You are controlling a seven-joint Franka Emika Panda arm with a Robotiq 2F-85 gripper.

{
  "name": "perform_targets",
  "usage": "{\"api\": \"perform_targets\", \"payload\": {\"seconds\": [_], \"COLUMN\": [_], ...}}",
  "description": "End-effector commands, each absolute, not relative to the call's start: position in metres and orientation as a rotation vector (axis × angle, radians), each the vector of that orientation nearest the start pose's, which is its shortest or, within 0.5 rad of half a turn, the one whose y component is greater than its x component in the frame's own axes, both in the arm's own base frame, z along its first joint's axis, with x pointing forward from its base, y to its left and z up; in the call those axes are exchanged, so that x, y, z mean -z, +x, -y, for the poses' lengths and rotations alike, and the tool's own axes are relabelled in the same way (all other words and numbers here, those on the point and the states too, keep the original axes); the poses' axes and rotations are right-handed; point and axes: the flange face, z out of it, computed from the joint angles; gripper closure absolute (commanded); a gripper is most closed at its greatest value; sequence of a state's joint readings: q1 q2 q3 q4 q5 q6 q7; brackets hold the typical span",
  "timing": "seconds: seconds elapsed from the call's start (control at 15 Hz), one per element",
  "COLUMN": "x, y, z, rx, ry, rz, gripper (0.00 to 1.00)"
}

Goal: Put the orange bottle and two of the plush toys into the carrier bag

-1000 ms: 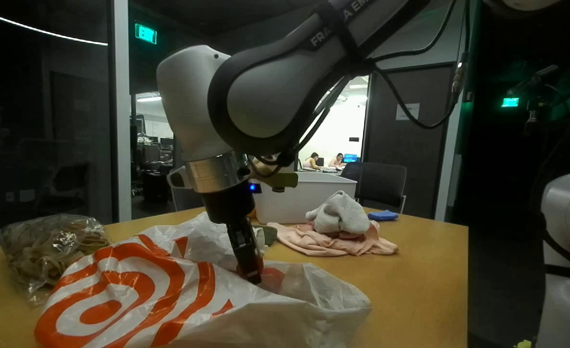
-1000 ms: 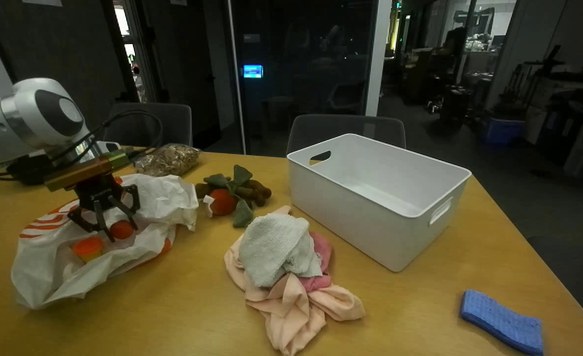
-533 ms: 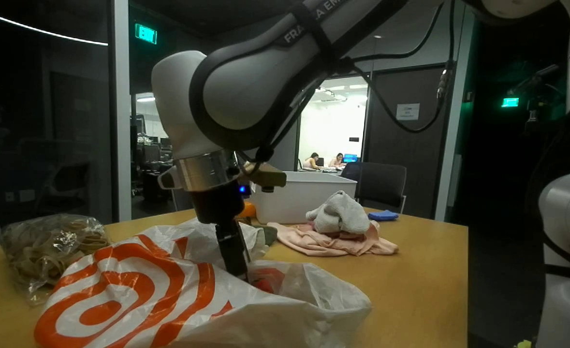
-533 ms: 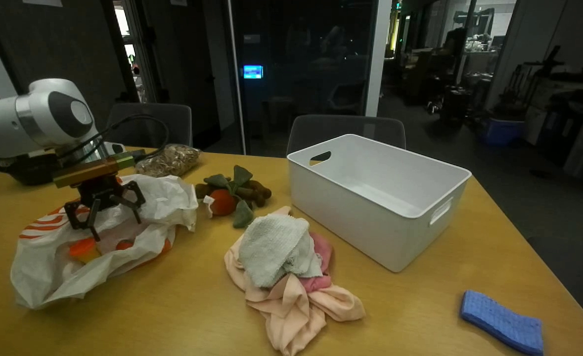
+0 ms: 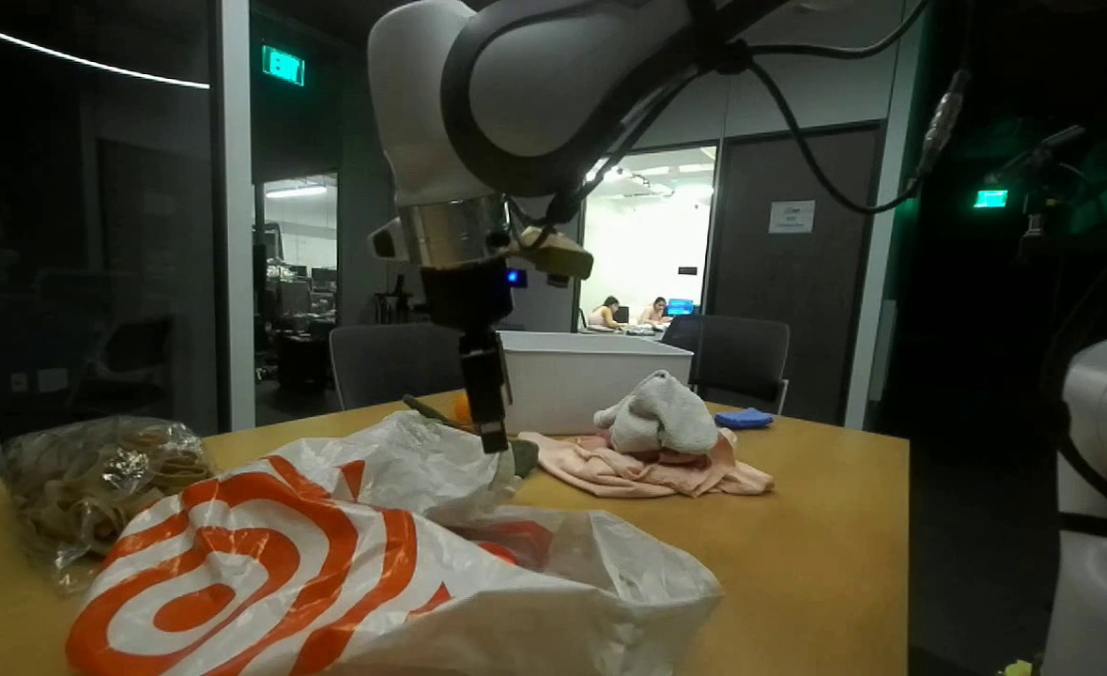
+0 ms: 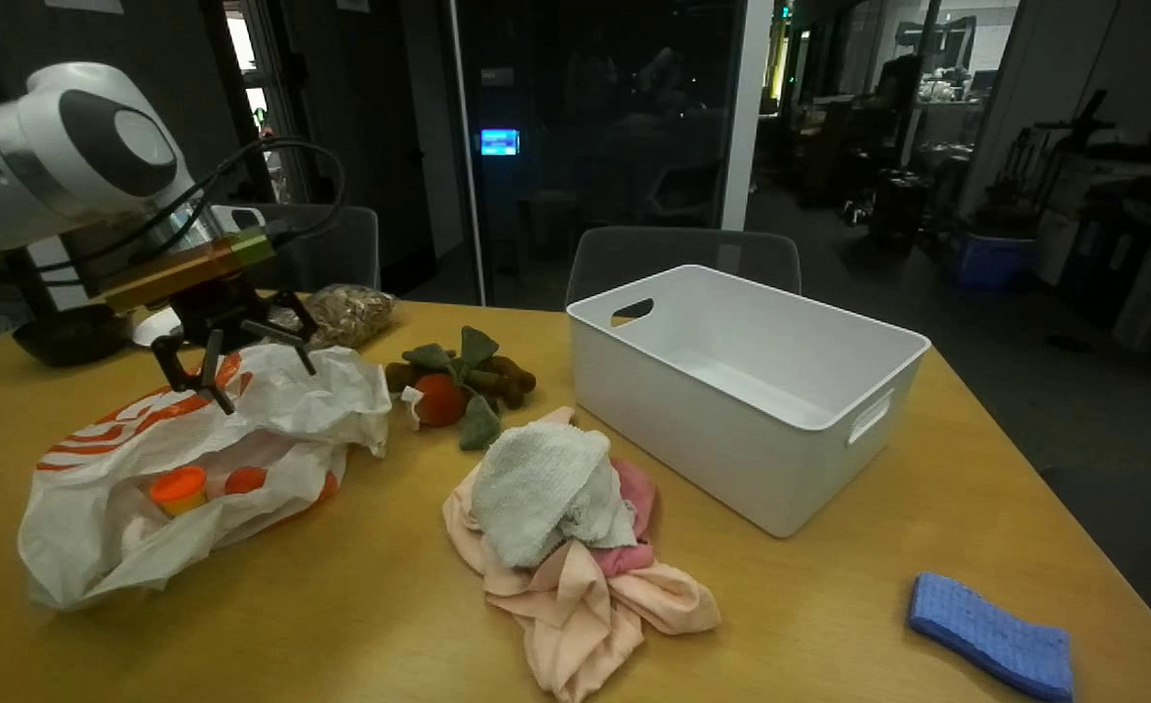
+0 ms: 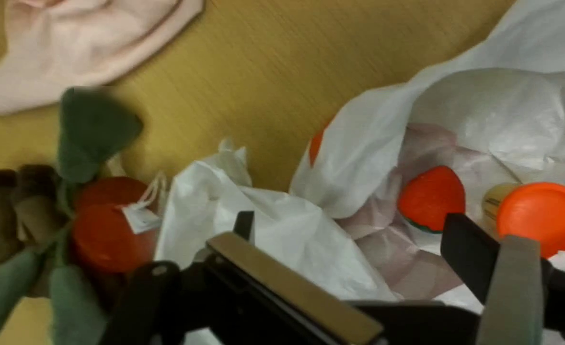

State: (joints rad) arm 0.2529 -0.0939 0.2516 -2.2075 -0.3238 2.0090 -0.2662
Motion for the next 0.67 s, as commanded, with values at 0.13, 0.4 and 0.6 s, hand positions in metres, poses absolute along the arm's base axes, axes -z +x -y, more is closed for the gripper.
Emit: {"api": "perform_targets", "payload": {"seconds": [0.13,0.4,0.6], "x": [-0.461,-0.468,-0.476], "y": [0.433,0.438,0.425], "z": [-0.155,-0.137,-0.121], "rx": [0.056,0.032,0.055], "ry": [-3.268,-3.283,-3.296], "rz": [1.198,1.13,1.07], "gripper": [0.0,0.0,0.0]}}
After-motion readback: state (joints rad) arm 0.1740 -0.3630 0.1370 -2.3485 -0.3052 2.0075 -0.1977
